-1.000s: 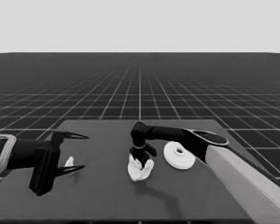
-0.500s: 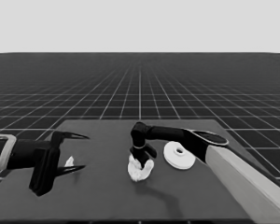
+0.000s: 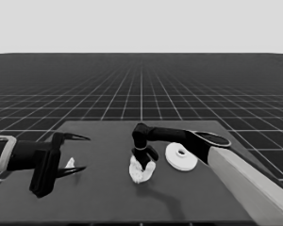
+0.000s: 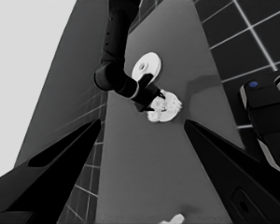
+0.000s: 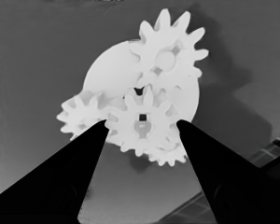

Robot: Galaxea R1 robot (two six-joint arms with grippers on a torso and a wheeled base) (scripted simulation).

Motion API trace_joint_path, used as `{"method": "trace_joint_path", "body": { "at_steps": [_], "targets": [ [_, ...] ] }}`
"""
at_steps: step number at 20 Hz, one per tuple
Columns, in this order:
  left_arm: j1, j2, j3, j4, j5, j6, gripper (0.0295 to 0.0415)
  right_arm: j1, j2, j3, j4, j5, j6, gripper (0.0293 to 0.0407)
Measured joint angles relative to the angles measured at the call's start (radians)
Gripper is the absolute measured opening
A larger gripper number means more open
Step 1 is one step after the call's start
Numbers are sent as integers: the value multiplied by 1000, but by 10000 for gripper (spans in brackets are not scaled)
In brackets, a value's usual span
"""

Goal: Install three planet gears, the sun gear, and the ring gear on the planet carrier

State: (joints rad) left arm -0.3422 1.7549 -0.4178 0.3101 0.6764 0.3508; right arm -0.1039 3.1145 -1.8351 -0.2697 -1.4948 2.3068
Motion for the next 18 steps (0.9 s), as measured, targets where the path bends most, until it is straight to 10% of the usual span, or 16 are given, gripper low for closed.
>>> {"method": "trace_joint_path", "body": {
  "at_steps": [2,4,5,12,14,18],
  "targets": [
    [0,0,0,0,0,0,385,0,0,0,0,0,21,309],
    [0,0,0,0,0,0,385,0,0,0,0,0,31,369],
    [0,0,0,0,0,0,385,0,0,0,0,0,33,380],
    [0,0,0,0,0,0,385,0,0,0,0,0,36,385],
    [0,0,0,0,0,0,385,86,-13,59,68,-38,-604,391],
    [0,0,0,0,0,0,385,131,-17,74,107,-41,-922,385]
  ]
}}
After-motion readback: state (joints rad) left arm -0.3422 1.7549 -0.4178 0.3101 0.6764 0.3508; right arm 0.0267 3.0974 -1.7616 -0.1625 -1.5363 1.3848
